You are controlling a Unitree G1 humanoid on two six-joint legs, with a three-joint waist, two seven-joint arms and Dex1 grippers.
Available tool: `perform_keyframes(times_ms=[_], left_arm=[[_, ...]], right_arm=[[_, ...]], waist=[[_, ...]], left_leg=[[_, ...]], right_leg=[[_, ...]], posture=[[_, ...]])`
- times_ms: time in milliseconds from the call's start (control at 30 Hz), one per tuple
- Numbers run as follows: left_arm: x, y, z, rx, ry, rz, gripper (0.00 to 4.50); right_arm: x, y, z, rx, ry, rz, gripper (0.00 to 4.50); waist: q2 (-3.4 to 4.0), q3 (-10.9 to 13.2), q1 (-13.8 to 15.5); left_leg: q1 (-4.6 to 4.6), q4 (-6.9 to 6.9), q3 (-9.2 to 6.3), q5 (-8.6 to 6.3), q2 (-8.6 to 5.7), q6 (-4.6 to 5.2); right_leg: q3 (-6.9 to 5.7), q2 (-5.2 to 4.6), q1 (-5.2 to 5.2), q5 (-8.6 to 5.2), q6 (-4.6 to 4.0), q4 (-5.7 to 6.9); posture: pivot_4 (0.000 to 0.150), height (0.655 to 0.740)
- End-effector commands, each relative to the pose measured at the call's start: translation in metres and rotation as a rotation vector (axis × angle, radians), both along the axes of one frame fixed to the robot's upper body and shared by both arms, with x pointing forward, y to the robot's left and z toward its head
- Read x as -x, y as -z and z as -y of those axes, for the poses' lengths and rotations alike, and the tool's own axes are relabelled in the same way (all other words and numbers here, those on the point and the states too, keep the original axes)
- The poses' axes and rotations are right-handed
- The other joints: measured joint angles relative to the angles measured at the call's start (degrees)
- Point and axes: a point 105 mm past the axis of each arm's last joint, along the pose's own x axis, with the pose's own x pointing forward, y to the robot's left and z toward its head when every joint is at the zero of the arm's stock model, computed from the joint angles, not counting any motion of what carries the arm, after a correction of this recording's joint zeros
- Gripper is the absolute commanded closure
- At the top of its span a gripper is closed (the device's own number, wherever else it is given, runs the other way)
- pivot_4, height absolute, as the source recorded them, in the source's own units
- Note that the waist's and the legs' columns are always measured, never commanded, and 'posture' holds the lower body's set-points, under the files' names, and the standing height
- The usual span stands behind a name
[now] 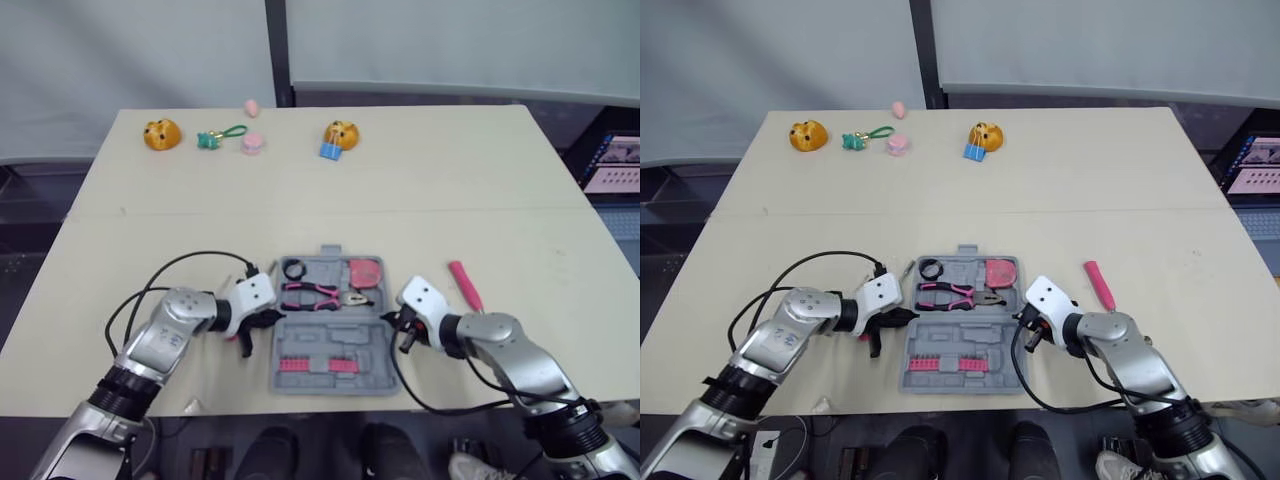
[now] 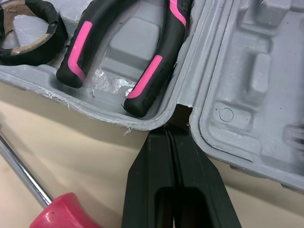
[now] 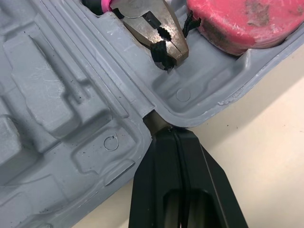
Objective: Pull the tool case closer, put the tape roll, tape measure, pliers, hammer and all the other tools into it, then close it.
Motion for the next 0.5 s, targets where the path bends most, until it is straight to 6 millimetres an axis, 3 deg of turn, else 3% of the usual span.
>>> perform_keyframes(times_ms=[33,500], left_arm=[[-0.0064,-0.009,0.002,0.008,0.001,0.049,4.45],[-0.009,-0.0088,0.0,-0.002,-0.006,0.058,4.45]], right_arm=[[-0.0032,-0.0014,-0.0014,0.0,0.009,0.019,4.5],[-0.0123,-0.0046,-0.004,-0.004,0.036,0.053,4.5]], waist=[[0.0,0.0,0.0],[0.0,0.0,0.0]], left_leg=[[0.0,0.0,0.0,0.0,0.0,0.0],[0.0,0.01,0.0,0.0,0.0,0.0]], right_leg=[[0.0,0.0,0.0,0.0,0.0,0.0],[0.0,0.0,0.0,0.0,0.0,0.01]], posture=[[0.15,0.7121],[0.15,0.7121]])
